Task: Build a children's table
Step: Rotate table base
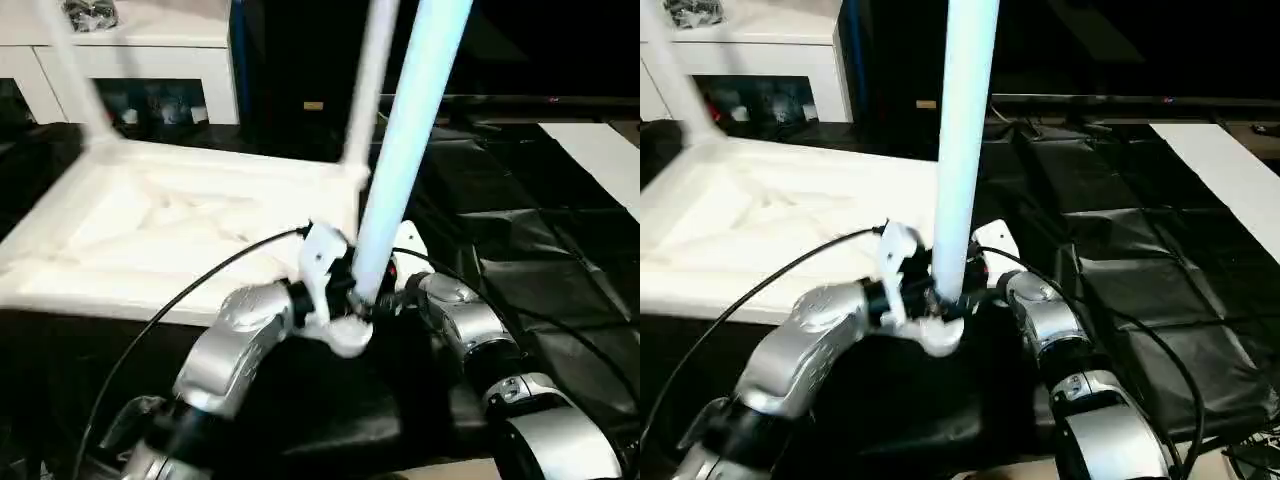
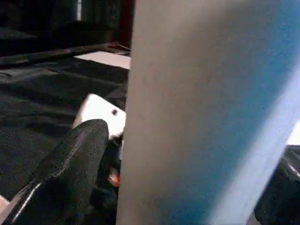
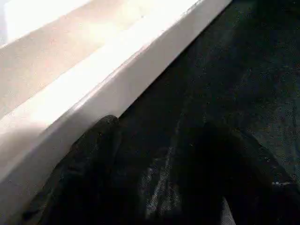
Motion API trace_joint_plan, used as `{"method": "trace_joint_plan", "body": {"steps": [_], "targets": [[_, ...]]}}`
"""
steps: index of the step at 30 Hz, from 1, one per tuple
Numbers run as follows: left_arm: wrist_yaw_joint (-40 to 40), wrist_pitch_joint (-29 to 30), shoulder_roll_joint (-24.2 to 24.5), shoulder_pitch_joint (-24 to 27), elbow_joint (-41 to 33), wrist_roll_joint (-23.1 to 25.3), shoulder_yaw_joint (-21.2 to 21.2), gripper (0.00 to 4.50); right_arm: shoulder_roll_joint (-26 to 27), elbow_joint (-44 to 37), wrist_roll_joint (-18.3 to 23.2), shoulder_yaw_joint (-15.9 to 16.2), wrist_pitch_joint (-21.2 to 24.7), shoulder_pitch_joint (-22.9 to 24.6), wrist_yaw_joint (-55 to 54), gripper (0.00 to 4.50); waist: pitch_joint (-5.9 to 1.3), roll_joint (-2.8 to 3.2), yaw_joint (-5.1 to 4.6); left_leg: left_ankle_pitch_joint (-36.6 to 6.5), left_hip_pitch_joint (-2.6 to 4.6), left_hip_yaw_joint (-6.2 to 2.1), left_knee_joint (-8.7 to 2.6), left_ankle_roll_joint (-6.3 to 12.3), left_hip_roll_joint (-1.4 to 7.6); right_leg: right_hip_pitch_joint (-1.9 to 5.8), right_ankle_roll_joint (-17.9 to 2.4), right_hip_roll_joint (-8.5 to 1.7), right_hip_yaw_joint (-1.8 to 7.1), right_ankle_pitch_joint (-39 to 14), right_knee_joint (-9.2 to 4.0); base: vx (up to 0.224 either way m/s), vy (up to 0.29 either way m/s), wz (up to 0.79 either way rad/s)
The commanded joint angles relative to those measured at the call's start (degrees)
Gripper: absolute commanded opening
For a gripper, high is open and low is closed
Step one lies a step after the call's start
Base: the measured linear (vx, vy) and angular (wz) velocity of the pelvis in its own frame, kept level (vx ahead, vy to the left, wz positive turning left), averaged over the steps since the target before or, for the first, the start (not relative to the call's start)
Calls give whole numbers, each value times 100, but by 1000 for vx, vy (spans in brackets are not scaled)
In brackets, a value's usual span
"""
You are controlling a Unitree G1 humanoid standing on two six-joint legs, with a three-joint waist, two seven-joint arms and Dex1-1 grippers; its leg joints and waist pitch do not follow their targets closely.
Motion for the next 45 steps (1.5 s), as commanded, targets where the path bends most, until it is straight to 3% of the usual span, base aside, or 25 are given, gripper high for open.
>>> {"method": "trace_joint_plan", "body": {"steps": [1, 5, 12, 14, 16, 20, 26, 27, 29, 30, 31, 32, 33, 35, 36, 38, 41, 43, 45], "targets": [[138, -200, -210, -224, 259, 149, -153, 445, 348, 101, 32, 207, -186, -114, 179, 325, -389, 78, 53, -1146, 24, -49, -402, 128, 190, 311, -1492, -343, 211, -779, -374, 0, 0, 0], [706, -764, -489, -562, 971, 446, 50, 445, 287, 192, 122, -3, -263, -150, 135, 325, -386, 38, 78, -1181, 33, -48, -402, 175, 203, 313, -1486, -355, 214, -891, -388, 0, 0, 0], [879, -1142, -441, -743, 1507, 579, 216, 445, -38, 361, 189, -398, -472, -245, -328, 325, -397, 82, 112, -1129, 37, -47, -396, 186, 202, 316, -1520, -361, 208, -800, -380, 0, 0, 0], [520, -1304, -288, -685, 1629, 484, 309, 445, -387, 224, 250, -601, -499, -133, -330, 325, -392, 154, 128, -1159, 58, -40, -394, 190, 196, 305, -1541, -347, 206, -746, -394, 0, 0, 0], [94, -1367, -99, -620, 1660, 415, 264, 445, -575, 25, 282, -631, -466, 10, -100, 325, -394, 122, 187, -1113, 60, -24, -380, 249, 176, 328, -1531, -339, 208, -678, -389, 0, 0, 0], [-1059, -1182, 484, -580, 1721, 242, 85, 445, -1113, -721, 206, -420, -302, 530, 744, 325, -393, 183, 235, -956, 45, -11, -371, 356, 171, 330, -1496, -346, 211, -711, -381, 0, 0, 0], [-1736, -1297, 833, -981, 2330, 422, -63, 393, -1640, -1287, 171, -214, -138, 891, 1448, 325, -376, 182, 229, -1209, 49, -23, -392, 281, 176, 331, -1459, -351, 199, -1122, -417, 0, 0, 0], [-1982, -1312, 903, -1096, 2534, 446, -97, 379, -1798, -1540, 227, -182, -22, 1000, 1640, 325, -365, 184, 227, -1232, 53, -22, -395, 282, 172, 323, -1439, -348, 198, -1218, -438, 0, 0, 0], [-2603, -1291, 1067, -1349, 2925, 482, -204, 369, -2150, -2128, 252, -79, 240, 1234, 2034, 325, -359, 268, 257, -1232, 69, -16, -395, 289, 172, 324, -1381, -324, 204, -1253, -452, 0, 0, 0], [-2649, -1290, 1081, -1368, 2954, 491, -216, 361, -2177, -2177, 249, -69, 262, 1254, 2064, 325, -354, 226, 263, -1227, 60, -10, -401, 314, 166, 334, -1335, -311, 199, -1270, -475, 0, 0, 0], [-2840, -1273, 1171, -1511, 3175, 628, -322, 347, -2360, -2537, 260, -1, 437, 1414, 2296, 325, -364, 249, 267, -1179, 58, -7, -385, 341, 163, 334, -1353, -314, 208, -1160, -459, 0, 0, 0], [-2849, -1271, 1176, -1519, 3187, 636, -328, 347, -2370, -2557, 261, 3, 446, 1423, 2309, 325, -371, 239, 273, -1128, 48, -14, -378, 360, 159, 353, -1353, -318, 206, -1125, -438, 0, 0, 0], [-2924, -1295, 1202, -1593, 3309, 691, -371, 326, -2450, -2729, 274, 27, 534, 1499, 2414, 325, -382, 338, 279, -1064, 39, -26, -372, 365, 164, 351, -1396, -345, 203, -1090, -419, 0, 0, 0], [-3040, -1277, 1221, -1709, 3489, 741, -414, 322, -2564, -2957, 302, 60, 660, 1594, 2567, 325, -387, 309, 264, -1059, 31, -22, -367, 404, 161, 362, -1488, -325, 189, -972, -441, 0, 0, 0], [-3085, -1234, 1243, -1760, 3560, 777, -438, 308, -2628, -3118, 344, 80, 754, 1669, 2672, 325, -393, 366, 267, -1050, 34, -23, -358, 406, 160, 357, -1520, -333, 188, -958, -428, 0, 0, 0], [-2933, -1271, 1299, -1888, 3804, 912, -418, 295, -2770, -3595, 431, 102, 964, 1898, 2825, 325, -387, 348, 262, -1077, 36, -14, -354, 460, 155, 359, -1521, -315, 187, -1009, -461, 0, 0, 0], [-2864, -1254, 1347, -1965, 3964, 954, -375, 277, -2849, -3880, 492, 96, 1136, 2038, 2853, 325, -370, 369, 256, -1123, 21, -25, -356, 462, 137, 357, -1350, -330, 173, -1544, -502, 0, 0, 0], [-2964, -1214, 1381, -1974, 4010, 955, -346, 243, -2887, -4013, 520, 91, 1244, 2109, 2875, 325, -368, 377, 244, -1156, 30, -29, -362, 426, 140, 339, -1274, -330, 174, -1797, -529, 0, 0, 0], [-3047, -1147, 1432, -1954, 4024, 962, -321, 236, -2900, -4077, 521, 97, 1314, 2156, 2903, 325, -363, 338, 223, -1201, 29, -32, -369, 407, 141, 330, -1218, -328, 172, -1918, -544, 0, 0, 0]]}}
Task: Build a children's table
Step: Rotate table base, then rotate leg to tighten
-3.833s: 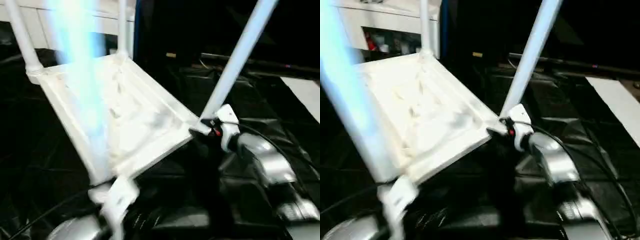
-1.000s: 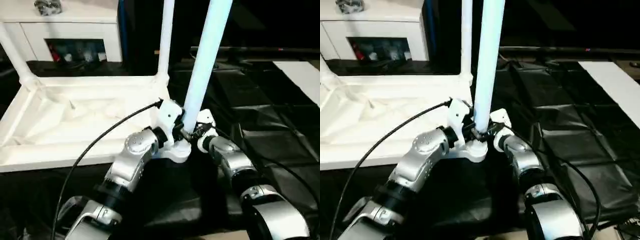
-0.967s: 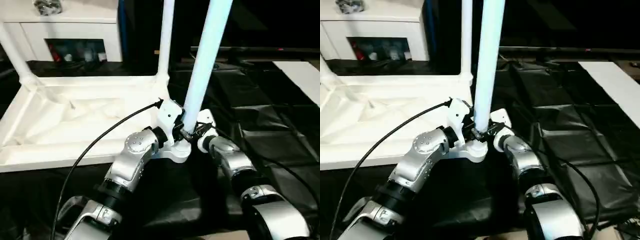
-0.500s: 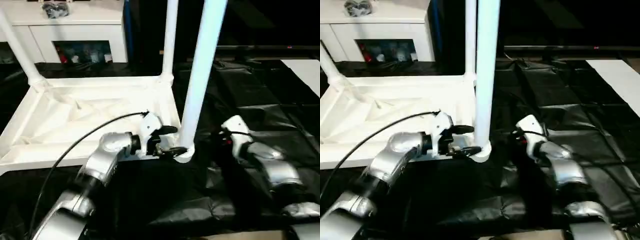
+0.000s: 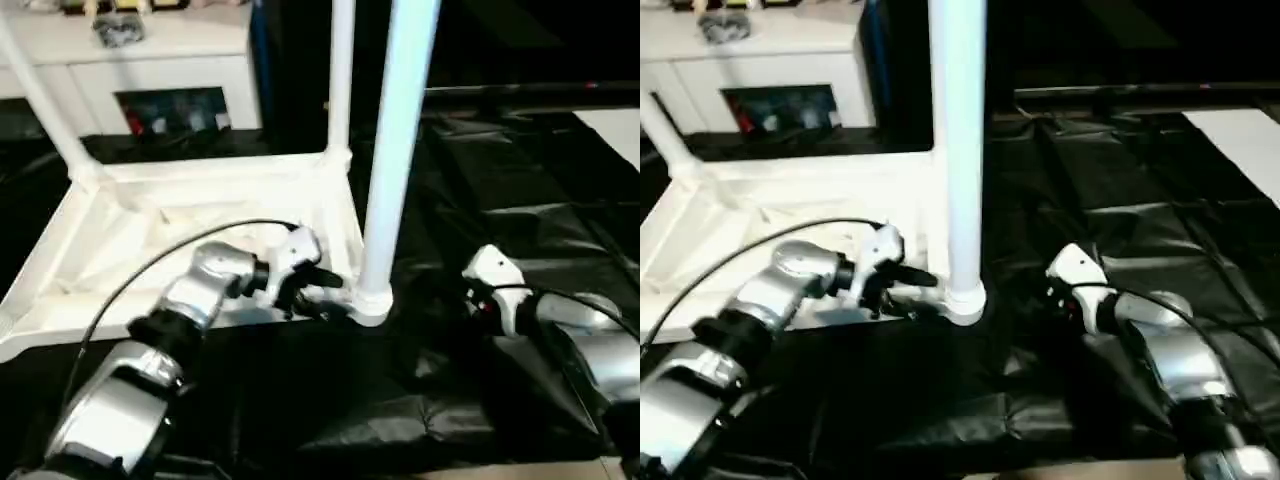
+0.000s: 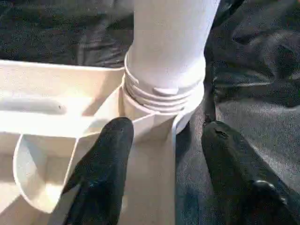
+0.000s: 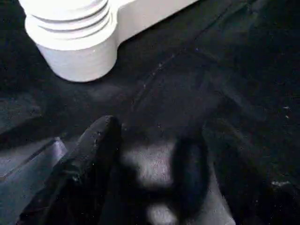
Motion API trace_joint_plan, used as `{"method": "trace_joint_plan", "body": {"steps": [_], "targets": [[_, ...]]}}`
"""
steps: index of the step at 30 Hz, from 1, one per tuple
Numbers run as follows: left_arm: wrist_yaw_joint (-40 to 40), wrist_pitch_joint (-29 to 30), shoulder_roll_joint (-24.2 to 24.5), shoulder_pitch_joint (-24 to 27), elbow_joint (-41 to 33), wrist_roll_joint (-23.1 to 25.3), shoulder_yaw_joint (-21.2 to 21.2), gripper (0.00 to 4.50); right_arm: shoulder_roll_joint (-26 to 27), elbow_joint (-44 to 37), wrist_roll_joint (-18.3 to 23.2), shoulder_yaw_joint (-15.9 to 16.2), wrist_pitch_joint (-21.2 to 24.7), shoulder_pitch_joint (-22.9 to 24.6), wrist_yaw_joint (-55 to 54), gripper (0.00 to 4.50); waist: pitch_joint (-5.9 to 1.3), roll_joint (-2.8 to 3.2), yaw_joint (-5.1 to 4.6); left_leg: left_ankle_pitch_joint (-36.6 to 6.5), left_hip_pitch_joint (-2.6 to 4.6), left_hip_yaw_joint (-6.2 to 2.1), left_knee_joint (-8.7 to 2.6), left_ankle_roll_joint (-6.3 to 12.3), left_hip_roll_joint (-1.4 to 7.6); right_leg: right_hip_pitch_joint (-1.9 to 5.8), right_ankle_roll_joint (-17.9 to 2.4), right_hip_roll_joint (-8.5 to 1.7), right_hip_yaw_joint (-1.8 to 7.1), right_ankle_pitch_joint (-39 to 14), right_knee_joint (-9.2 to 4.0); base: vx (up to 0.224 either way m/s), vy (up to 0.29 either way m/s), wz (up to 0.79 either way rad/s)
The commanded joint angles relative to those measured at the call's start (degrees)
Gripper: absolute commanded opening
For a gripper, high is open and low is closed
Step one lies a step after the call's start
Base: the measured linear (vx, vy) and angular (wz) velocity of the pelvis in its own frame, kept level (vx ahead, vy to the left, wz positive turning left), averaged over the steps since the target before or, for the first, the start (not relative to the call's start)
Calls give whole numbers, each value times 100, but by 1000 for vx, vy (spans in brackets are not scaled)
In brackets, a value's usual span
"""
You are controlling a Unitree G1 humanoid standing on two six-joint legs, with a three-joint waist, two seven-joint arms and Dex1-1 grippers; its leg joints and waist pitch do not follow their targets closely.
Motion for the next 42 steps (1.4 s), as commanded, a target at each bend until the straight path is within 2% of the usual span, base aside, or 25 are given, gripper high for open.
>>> {"method": "trace_joint_plan", "body": {"steps": [1, 2, 4, 7, 12, 15, 18, 21, 22, 23, 24, 26, 27, 28, 29, 30, 32, 33, 34, 35, 36, 37, 38, 40, 42], "targets": [[-132, 136, 116, 9, 77, 74, 49, 233, -26, -151, 56, 7, 124, 55, 57, 325, -364, -100, 20, -1211, 25, -46, -365, 393, 140, 313, -1178, -320, 182, -1985, -536, 0, 0, 0], [-179, 133, 132, 14, 101, 72, 54, 223, -31, -183, 50, 9, 167, 70, 68, 325, -368, -140, 17, -1209, 31, -42, -363, 397, 142, 305, -1171, -321, 182, -2016, -549, 0, 0, 0], [-208, 94, 146, 15, 159, 85, 56, 194, -47, -259, 45, 23, 249, 94, 70, 325, -368, -110, 28, -1165, 26, -48, -366, 404, 147, 303, -1185, -325, 183, -1967, -537, 0, 0, 0], [-204, 44, 203, 64, 214, 160, 39, 177, -63, -328, 50, 91, 348, 79, 48, 325, -371, -135, 25, -1101, 14, -53, -372, 427, 158, 308, -1211, -327, 184, -1787, -513, 0, 0, 0], [-147, -44, 239, 97, 309, 217, 77, 148, -43, -330, 34, 127, 378, 29, 66, 325, -376, -130, 34, -1022, 14, -47, -365, 444, 164, 307, -1297, -343, 192, -1583, -490, 0, 0, 0], [-157, -76, 282, 109, 383, 256, 68, 112, -42, -353, 28, 148, 398, 20, 103, 325, -370, -135, 36, -1035, 13, -46, -369, 442, 165, 306, -1291, -343, 193, -1597, -486, 0, 0, 0], [-185, -94, 307, 121, 402, 287, 76, 105, -60, -391, 31, 159, 423, 28, 106, 325, -364, -144, 35, -1050, 11, -45, -370, 443, 163, 309, -1259, -348, 193, -1675, -494, 0, 0, 0], [-271, -22, 324, 143, 386, 245, 129, 75, -82, -416, 46, 179, 359, 34, 130, 325, -355, -158, 28, -1094, 14, -47, -377, 409, 163, 305, -1210, -357, 196, -1854, -509, 0, 0, 0], [-286, -11, 328, 148, 379, 242, 128, 69, -69, -414, 72, 167, 367, 28, 136, 325, -355, -158, 28, -1094, 14, -47, -377, 409, 163, 305, -1210, -357, 196, -1854, -509, 0, 0, 0], [-349, 48, 343, 179, 342, 218, 129, 55, 5, -416, 199, 99, 419, -3, 153, 353, -355, -157, 25, -1100, 19, -46, -377, 411, 166, 301, -1201, -360, 201, -1876, -512, 0, 0, 0], [-349, 48, 343, 179, 342, 218, 129, 55, 5, -416, 199, 99, 419, -3, 153, 353, -351, -157, 21, -1111, 16, -46, -378, 413, 166, 298, -1201, -359, 200, -1893, -514, 0, 0, 0], [-467, 264, 420, 356, 146, 151, 138, 24, 262, -536, 571, -131, 533, -78, 131, 365, -347, -139, 7, -1114, -11, -56, -389, 408, 162, 311, -1200, -366, 190, -1952, -498, 0, 0, 0], [-481, 310, 437, 395, 104, 149, 137, 24, 306, -571, 641, -169, 561, -89, 142, 365, -342, -142, 0, -1140, -21, -62, -402, 407, 165, 308, -1159, -360, 182, -2033, -512, 0, 0, 0], [-514, 411, 472, 512, -38, 122, 133, 22, 342, -682, 751, -166, 596, -88, 244, 378, -348, -111, 13, -1178, 18, -63, -399, 386, 179, 289, -1137, -363, 190, -2074, -516, 0, 0, 0], [-539, 463, 488, 585, -124, 113, 140, 19, 350, -753, 799, -147, 603, -81, 320, 392, -351, -123, -1, -1149, 9, -68, -409, 383, 194, 298, -1166, -365, 202, -1955, -503, 0, 0, 0], [-507, 561, 499, 696, -278, 93, 152, 3, 366, -824, 820, -86, 592, -70, 397, 404, -345, -107, 13, -1161, 15, -71, -416, 377, 198, 288, -1182, -360, 200, -1931, -501, 0, 0, 0], [-385, 736, 483, 837, -487, 34, 229, 0, 417, -841, 755, 16, 506, -85, 400, 411, -368, -94, 8, -1091, 21, -69, -408, 362, 211, 290, -1292, -363, 208, -1632, -458, 0, 0, 0], [-268, 916, 463, 1004, -770, -46, 302, 0, 526, -745, 620, 141, 392, -146, 279, 435, -367, -142, -3, -1050, 6, -63, -412, 362, 204, 298, -1324, -360, 205, -1534, -453, 0, 0, 0], [-242, 963, 456, 1073, -892, -80, 324, 0, 579, -682, 557, 190, 344, -180, 205, 435, -363, -115, -23, -998, -15, -73, -421, 346, 199, 302, -1347, -371, 197, -1512, -432, 0, 0, 0], [-184, 1022, 434, 1142, -1023, -121, 351, 0, 645, -568, 432, 266, 253, -226, 92, 443, -360, -162, -24, -1056, 17, -47, -404, 356, 185, 277, -1296, -358, 207, -1643, -475, 0, 0, 0], [-119, 1091, 412, 1241, -1216, -168, 378, 0, 725, -441, 310, 361, 162, -278, -5, 448, -368, -150, -20, -1015, 14, -57, -399, 338, 193, 284, -1311, -378, 216, -1617, -444, 0, 0, 0], [-48, 1155, 390, 1326, -1382, -204, 404, 0, 788, -344, 226, 447, 67, -317, -46, 448, -361, -215, -28, -1003, 0, -47, -406, 342, 192, 287, -1303, -372, 212, -1646, -451, 0, 0, 0], [22, 1236, 369, 1402, -1529, -226, 421, 0, 825, -308, 213, 513, 36, -333, -39, 448, -342, -166, -37, -1073, 1, -52, -413, 326, 185, 274, -1212, -382, 212, -1914, -477, 0, 0, 0], [139, 1311, 343, 1570, -1832, -218, 406, 0, 883, -237, 182, 655, 0, -407, 11, 448, -333, -220, -42, -1102, 8, -54, -418, 330, 189, 264, -1143, -373, 215, -2072, -482, 0, 0, 0], [197, 1375, 325, 1637, -1965, -216, 407, 0, 917, -191, 176, 710, -13, -463, 76, 448, -334, -209, -26, -1158, 31, -47, -417, 337, 200, 240, -1085, -374, 229, -2161, -499, 0, 0, 0]]}}
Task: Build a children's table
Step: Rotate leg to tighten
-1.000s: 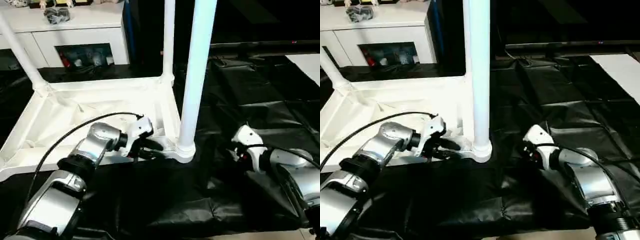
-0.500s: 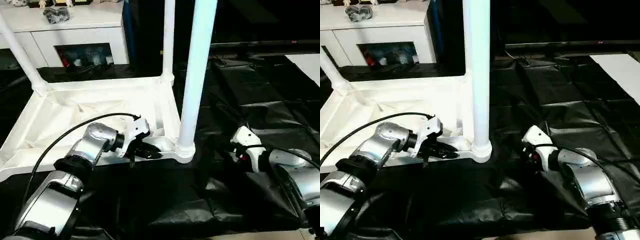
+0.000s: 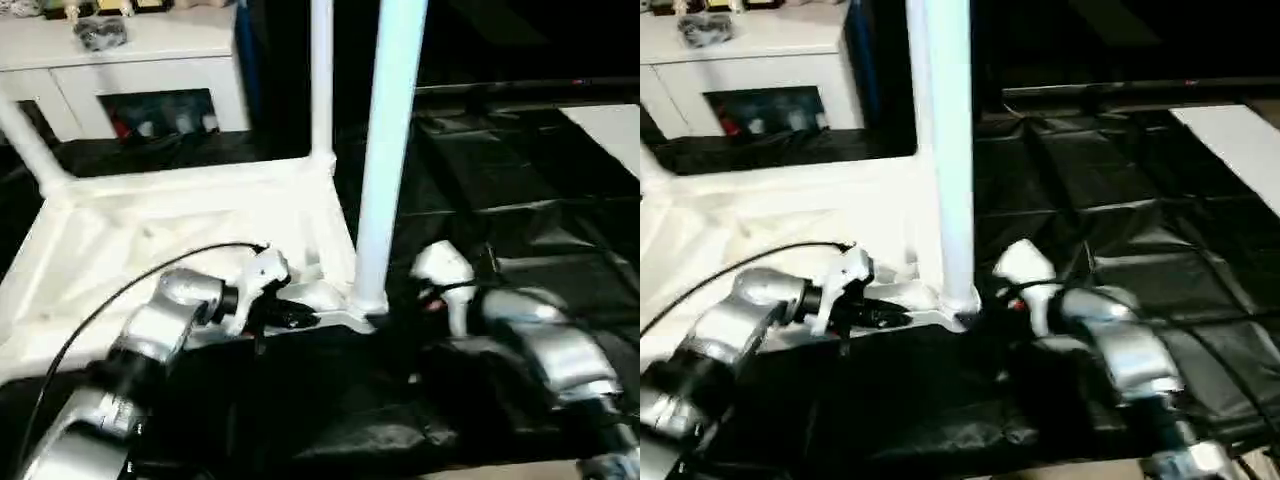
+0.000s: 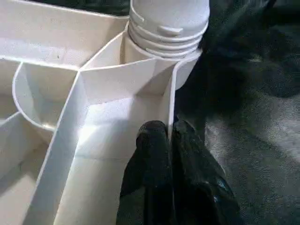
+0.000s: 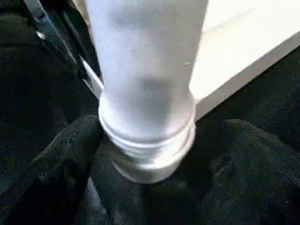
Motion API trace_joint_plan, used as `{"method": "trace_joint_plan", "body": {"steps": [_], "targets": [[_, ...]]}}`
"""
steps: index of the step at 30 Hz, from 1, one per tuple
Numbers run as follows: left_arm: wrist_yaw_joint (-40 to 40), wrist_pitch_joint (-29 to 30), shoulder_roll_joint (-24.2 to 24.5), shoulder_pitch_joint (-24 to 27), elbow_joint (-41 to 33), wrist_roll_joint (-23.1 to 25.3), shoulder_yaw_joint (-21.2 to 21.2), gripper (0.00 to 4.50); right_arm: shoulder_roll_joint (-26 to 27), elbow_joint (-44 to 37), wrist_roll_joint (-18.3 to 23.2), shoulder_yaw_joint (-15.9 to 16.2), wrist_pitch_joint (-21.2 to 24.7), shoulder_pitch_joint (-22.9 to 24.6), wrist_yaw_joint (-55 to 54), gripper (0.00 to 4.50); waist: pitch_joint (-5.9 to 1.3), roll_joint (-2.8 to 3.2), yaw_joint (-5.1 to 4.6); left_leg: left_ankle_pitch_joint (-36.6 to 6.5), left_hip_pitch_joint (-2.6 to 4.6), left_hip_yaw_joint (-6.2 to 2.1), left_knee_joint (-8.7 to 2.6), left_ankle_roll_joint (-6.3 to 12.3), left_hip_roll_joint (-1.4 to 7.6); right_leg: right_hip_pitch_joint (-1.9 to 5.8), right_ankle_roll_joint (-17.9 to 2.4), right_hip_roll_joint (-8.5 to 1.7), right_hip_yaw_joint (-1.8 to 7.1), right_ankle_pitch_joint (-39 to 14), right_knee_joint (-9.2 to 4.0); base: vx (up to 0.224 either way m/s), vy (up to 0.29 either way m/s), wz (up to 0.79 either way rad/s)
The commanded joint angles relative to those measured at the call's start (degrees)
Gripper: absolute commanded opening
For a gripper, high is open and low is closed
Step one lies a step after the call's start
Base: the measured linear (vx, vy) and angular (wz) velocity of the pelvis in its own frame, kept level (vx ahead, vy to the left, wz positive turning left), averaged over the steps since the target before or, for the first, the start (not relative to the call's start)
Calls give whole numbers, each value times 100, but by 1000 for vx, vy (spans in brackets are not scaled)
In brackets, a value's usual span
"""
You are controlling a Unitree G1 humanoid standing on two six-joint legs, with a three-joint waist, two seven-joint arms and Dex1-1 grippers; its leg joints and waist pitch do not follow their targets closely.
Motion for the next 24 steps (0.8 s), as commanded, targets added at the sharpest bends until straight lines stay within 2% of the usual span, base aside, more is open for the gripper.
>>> {"method": "trace_joint_plan", "body": {"steps": [1, 5, 10, 14, 15, 16, 18, 21, 24], "targets": [[75, 208, -93, 266, 22, -216, 21, 0, 42, 36, -51, 101, -106, -156, 23, 448, -320, -178, 33, -1149, 18, -70, -403, 334, 200, 243, -1090, -354, 217, -2135, -498, 0, 0, 0], [157, 413, -80, 430, -346, -170, 43, 0, 219, 410, -112, 121, -264, -409, -58, 448, -337, -161, 32, -1094, 22, -71, -404, 319, 203, 247, -1153, -362, 222, -1901, -467, 0, 0, 0], [176, 438, -73, 448, -401, -166, 44, 0, 239, 456, -105, 120, -290, -441, -52, 448, -344, -158, 46, -942, 15, -58, -394, 363, 190, 263, -1192, -342, 227, -1625, -448, 0, 0, 0], [186, 451, -69, 457, -429, -164, 44, 0, 248, 478, -100, 120, -301, -456, -48, 448, -338, -164, 44, -996, 14, -58, -394, 357, 183, 264, -1158, -346, 223, -1725, -459, 0, 0, 0], [189, 454, -67, 460, -436, -163, 45, 0, 250, 483, -99, 120, -304, -460, -47, 432, -342, -163, 45, -1003, 15, -61, -395, 344, 188, 265, -1146, -351, 224, -1764, -459, 0, 0, 0], [242, 460, -25, 476, -475, -153, 74, 0, 292, 554, -94, 143, -333, -481, -32, 422, -347, -205, 45, -997, 8, -61, -394, 350, 189, 268, -1138, -351, 220, -1755, -452, 0, 0, 0], [309, 479, 5, 495, -522, -141, 108, 0, 329, 628, -95, 168, -371, -495, -35, 405, -341, -172, 38, -995, 7, -61, -395, 358, 187, 258, -1142, -348, 220, -1755, -455, 0, 0, 0], [354, 512, 2, 502, -548, -132, 126, 0, 352, 684, -111, 160, -401, -510, -75, 379, -335, -165, 29, -1036, 12, -62, -399, 343, 185, 255, -1132, -348, 221, -1824, -465, 0, 0, 0], [730, 613, -107, 487, -556, -68, 240, 0, 505, 980, -218, 120, -526, -529, -408, 361, -334, -153, 11, -1075, 14, -65, -403, 297, 185, 250, -1137, -347, 219, -1877, -469, 0, 0, 0]]}}
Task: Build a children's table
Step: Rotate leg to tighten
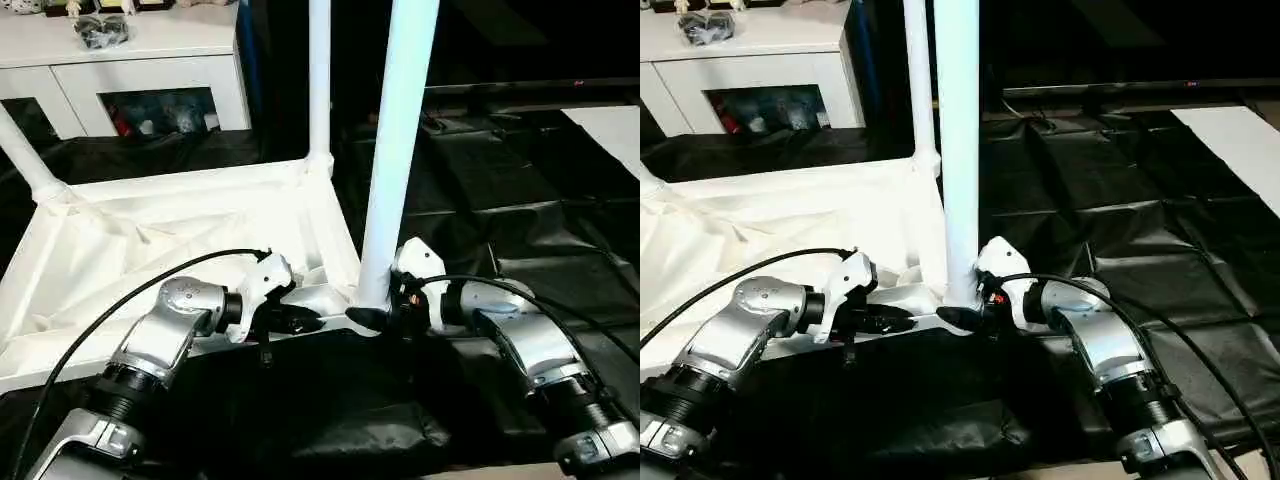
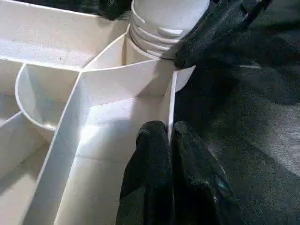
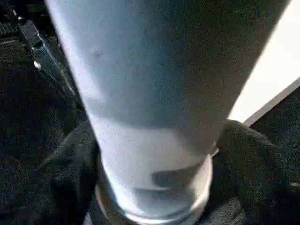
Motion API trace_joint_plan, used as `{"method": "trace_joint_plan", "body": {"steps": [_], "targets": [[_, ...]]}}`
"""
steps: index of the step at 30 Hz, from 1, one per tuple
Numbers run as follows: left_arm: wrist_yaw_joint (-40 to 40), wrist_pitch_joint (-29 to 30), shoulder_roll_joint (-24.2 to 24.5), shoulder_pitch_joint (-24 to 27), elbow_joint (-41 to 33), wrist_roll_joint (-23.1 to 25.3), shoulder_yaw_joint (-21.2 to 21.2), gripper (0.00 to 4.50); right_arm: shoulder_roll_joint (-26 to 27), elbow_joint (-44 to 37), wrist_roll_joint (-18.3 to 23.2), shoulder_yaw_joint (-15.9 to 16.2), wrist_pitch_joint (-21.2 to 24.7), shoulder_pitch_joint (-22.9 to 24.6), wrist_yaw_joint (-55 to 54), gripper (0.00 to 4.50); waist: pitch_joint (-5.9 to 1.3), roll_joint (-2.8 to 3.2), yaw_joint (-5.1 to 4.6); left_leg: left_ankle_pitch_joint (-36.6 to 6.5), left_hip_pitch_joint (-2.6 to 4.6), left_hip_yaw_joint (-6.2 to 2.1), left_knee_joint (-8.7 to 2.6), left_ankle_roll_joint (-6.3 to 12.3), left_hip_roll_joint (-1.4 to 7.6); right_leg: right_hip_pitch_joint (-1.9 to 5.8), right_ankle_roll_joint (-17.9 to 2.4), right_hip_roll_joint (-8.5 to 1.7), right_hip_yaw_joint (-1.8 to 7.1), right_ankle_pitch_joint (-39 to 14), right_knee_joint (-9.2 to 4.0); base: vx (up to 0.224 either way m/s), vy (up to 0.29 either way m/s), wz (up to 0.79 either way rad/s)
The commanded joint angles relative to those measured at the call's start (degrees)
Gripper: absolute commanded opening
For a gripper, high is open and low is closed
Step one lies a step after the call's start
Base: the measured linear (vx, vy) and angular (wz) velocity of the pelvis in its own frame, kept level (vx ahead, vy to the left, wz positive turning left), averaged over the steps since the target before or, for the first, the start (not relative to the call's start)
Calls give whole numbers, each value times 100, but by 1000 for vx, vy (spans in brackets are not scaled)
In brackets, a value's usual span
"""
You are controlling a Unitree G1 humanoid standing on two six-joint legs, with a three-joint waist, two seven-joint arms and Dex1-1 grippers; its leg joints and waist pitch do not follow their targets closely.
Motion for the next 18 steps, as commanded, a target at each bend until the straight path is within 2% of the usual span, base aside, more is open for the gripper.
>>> {"method": "trace_joint_plan", "body": {"steps": [1, 5, 7, 8, 9, 10, 11, 13, 14, 16, 18], "targets": [[320, 179, -125, 154, 121, -75, 193, 0, 67, 226, -167, -40, -80, -95, -334, 337, -335, -132, 37, -1072, 12, -74, -399, 293, 185, 252, -1139, -346, 214, -1873, -470, 0, 0, 0], [887, 282, -327, 21, 234, 10, 316, 0, 399, 647, -344, -184, -186, -140, -1133, 306, -328, -139, 7, -1149, 15, -74, -395, 239, 162, 242, -1080, -346, 208, -2103, -502, 0, 0, 0], [1381, 367, -532, -110, 336, 121, 385, 0, 659, 854, -392, -288, -78, -156, -1656, 299, -325, -146, -4, -1163, 19, -69, -398, 213, 165, 233, -1071, -335, 213, -2126, -507, 0, 0, 0], [1633, 409, -656, -175, 375, 165, 416, 0, 792, 955, -420, -324, -10, -168, -1914, 288, -329, -125, -23, -1207, 31, -82, -407, 154, 160, 235, -1056, -330, 204, -2181, -510, 0, 0, 0], [2064, 491, -889, -281, 446, 202, 501, 0, 1000, 1117, -532, -337, 71, -202, -2382, 282, -330, -126, -22, -1200, 38, -75, -407, 141, 165, 226, -1060, -330, 210, -2156, -515, 0, 0, 0], [2167, 511, -949, -308, 467, 207, 522, 0, 1052, 1158, -562, -339, 96, -214, -2504, 279, -322, -120, -28, -1241, 43, -68, -403, 130, 158, 208, -1082, -324, 217, -2113, -525, 0, 0, 0], [2493, 572, -1142, -401, 533, 247, 564, 0, 1243, 1349, -631, -356, 190, -291, -2926, 279, -335, -101, -25, -1272, 43, -79, -411, 121, 153, 229, -1071, -327, 209, -2130, -520, 0, 0, 0], [2764, 566, -1302, -476, 609, 296, 587, 0, 1414, 1512, -644, -398, 265, -371, -3225, 279, -341, -116, -28, -1279, 44, -78, -411, 126, 147, 223, -1073, -324, 211, -2070, -528, 0, 0, 0], [3008, 450, -1545, -572, 729, 366, 526, 0, 1702, 1765, -638, -420, 299, -531, -3515, 279, -345, -86, -27, -1334, 51, -82, -411, 116, 147, 214, -1073, -327, 211, -2061, -535, 0, 0, 0], [3021, 318, -1651, -607, 790, 402, 452, 0, 1857, 1895, -656, -412, 175, -633, -3562, 279, -337, -112, -33, -1436, 37, -87, -422, 125, 137, 221, -1014, -325, 203, -2169, -554, 0, 0, 0], [2875, 183, -1680, -590, 773, 376, 396, 0, 1937, 1908, -597, -452, -43, -691, -3440, 279, -339, -106, -27, -1523, 25, -98, -426, 136, 136, 224, -926, -347, 201, -2342, -572, 0, 0, 0]]}}
